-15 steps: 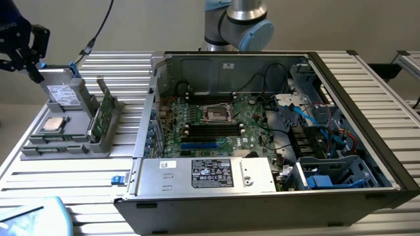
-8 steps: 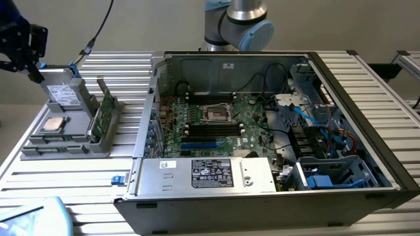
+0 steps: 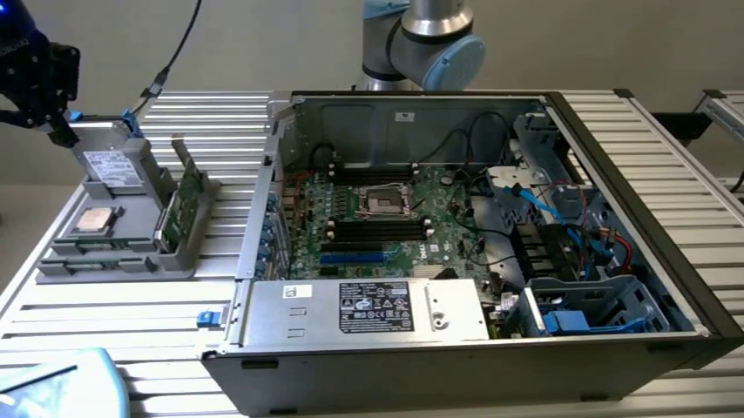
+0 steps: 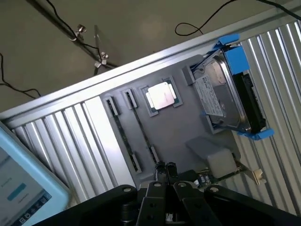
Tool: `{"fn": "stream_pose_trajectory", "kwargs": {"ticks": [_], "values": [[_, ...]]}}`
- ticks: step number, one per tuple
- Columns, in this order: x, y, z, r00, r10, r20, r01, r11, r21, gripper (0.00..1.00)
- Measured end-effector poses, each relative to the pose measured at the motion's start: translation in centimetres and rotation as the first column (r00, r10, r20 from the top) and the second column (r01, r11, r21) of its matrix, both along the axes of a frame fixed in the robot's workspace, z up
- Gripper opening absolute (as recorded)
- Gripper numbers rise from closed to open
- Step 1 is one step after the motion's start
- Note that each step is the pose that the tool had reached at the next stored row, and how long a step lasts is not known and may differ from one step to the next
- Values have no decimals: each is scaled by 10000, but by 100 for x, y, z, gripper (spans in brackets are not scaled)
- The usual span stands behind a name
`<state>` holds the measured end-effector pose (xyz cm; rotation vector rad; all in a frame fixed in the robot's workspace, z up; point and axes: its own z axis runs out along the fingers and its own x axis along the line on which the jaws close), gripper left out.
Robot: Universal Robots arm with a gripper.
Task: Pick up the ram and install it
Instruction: 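Pick up the ram and move it above insertion slot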
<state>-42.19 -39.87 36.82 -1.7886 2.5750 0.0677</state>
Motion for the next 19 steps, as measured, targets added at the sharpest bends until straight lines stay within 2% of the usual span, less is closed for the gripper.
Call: {"fn": "stream_pose_trajectory", "kwargs": {"ticks": [5,9,14,19], "values": [[0,0,-4,9959,910,1,-910,9959,9,11],[0,0,-7,9865,1640,2,-1640,9865,14,11],[1,-1,-10,9676,2525,2,-2525,9676,17,11],[1,-1,-13,9405,3399,2,-3399,9405,18,11]]}}
